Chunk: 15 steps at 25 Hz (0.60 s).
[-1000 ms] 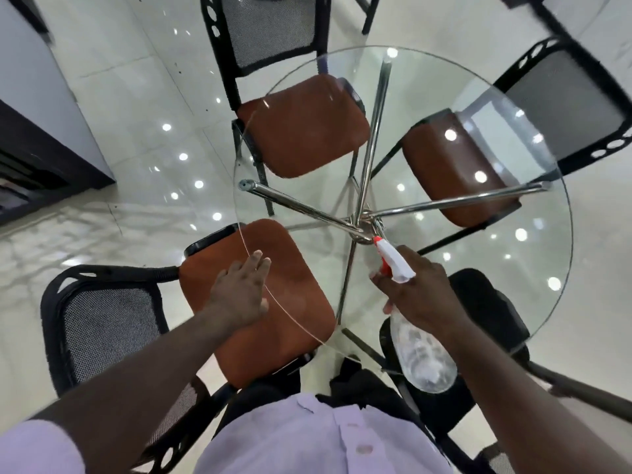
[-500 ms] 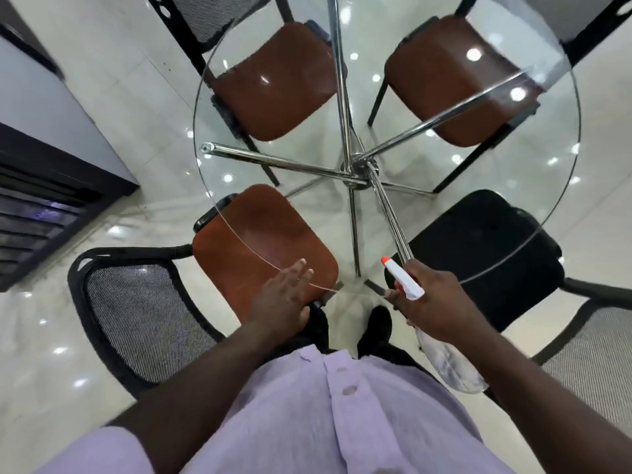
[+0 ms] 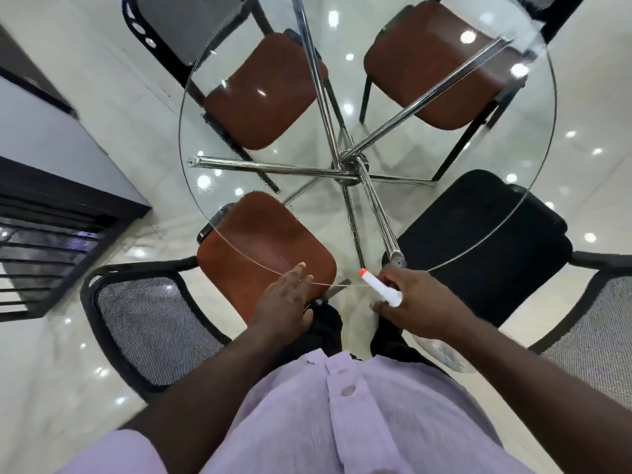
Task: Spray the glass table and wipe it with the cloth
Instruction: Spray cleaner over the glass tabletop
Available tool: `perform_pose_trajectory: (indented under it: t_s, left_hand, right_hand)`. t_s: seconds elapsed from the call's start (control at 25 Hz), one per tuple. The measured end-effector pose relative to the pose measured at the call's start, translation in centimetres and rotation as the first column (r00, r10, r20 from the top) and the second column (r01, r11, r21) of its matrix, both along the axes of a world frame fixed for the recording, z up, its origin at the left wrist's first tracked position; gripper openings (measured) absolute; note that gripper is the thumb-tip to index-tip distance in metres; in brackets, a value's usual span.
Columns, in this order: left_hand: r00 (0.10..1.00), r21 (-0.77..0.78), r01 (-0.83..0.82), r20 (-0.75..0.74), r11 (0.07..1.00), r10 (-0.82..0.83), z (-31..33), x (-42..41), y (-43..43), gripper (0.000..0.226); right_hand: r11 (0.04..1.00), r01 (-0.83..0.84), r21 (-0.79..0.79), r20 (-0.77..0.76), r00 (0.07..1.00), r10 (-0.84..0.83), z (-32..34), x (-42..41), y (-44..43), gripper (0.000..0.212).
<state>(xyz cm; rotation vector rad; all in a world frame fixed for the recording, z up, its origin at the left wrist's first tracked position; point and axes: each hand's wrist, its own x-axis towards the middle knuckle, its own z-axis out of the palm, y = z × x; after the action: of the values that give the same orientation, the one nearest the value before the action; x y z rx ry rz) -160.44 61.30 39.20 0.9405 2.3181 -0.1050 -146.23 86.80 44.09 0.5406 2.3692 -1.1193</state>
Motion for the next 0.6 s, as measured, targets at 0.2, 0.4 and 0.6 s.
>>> perform_pose_trajectory:
  t_s: [0.2, 0.4, 0.6]
  left_hand:
    - [0.998, 0.029, -0.050, 0.049, 0.998, 0.049, 0.1, -1.7, 0.4, 0.081]
    - [1.000, 0.146, -0.022, 0.010, 0.989, 0.021, -0.8, -4.7, 1.0, 0.084]
    - [0.977, 0.275, 0.203, 0.010, 0.940, -0.214, -1.8, -7.1, 4.3, 0.095]
  right_hand:
    - [0.994, -0.058, 0.092, -0.006, 0.998, 0.059, -0.6, -2.1, -2.2, 0.023]
    - [0.985, -0.014, 0.174, 0.086, 0.996, -0.001, 0.2, -1.0, -2.1, 0.024]
    - [0.868, 0.419, 0.265, 0.084, 0.887, -0.454, 2.2, 2.8, 0.4, 0.023]
